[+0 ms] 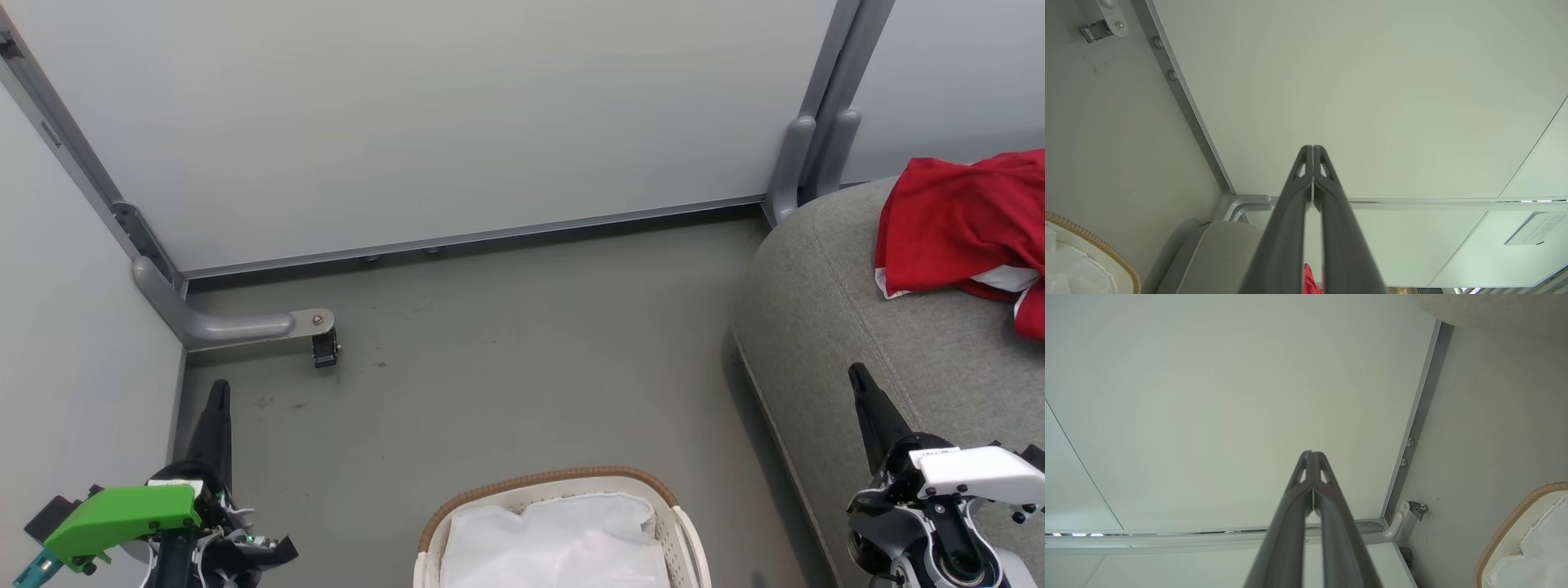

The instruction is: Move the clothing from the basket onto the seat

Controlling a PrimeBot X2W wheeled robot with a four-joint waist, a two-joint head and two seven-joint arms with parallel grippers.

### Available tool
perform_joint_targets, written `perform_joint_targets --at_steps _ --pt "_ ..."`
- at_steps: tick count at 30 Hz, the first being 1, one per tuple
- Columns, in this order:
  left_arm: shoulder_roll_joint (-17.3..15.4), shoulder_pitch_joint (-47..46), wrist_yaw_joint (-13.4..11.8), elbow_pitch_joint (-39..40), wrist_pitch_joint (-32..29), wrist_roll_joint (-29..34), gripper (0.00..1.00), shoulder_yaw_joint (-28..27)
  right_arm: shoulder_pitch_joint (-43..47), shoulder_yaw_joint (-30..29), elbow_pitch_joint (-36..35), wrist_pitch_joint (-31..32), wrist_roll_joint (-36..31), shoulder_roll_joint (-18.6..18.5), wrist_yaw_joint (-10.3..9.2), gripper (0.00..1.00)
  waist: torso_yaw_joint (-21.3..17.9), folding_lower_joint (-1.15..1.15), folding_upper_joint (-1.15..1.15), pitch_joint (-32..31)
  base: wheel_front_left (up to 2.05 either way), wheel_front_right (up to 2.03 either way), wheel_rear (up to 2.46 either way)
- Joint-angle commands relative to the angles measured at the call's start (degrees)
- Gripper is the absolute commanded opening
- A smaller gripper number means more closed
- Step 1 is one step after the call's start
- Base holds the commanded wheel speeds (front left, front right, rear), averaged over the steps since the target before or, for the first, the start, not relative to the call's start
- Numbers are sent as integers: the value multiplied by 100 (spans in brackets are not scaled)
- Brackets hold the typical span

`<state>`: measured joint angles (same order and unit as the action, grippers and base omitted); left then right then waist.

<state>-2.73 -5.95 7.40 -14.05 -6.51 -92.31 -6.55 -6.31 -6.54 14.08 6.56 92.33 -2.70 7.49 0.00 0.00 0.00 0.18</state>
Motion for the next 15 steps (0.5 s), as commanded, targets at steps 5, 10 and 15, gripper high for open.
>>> perform_joint_targets --at_steps 5,10,15 --pt "-27 -57 22 9 -23 -21 0 -11 22 -9 -21 14 19 -34 0 0 0 0 0 0 0 0 0" --pt "-27 -57 22 9 -23 -21 0 -11 22 -9 -21 13 19 -34 0 0 0 0 0 0 0 0 0" --pt "-27 -57 22 9 -23 -21 0 -11 22 -9 -21 13 19 -34 0 0 0 0 0 0 0 0 0"
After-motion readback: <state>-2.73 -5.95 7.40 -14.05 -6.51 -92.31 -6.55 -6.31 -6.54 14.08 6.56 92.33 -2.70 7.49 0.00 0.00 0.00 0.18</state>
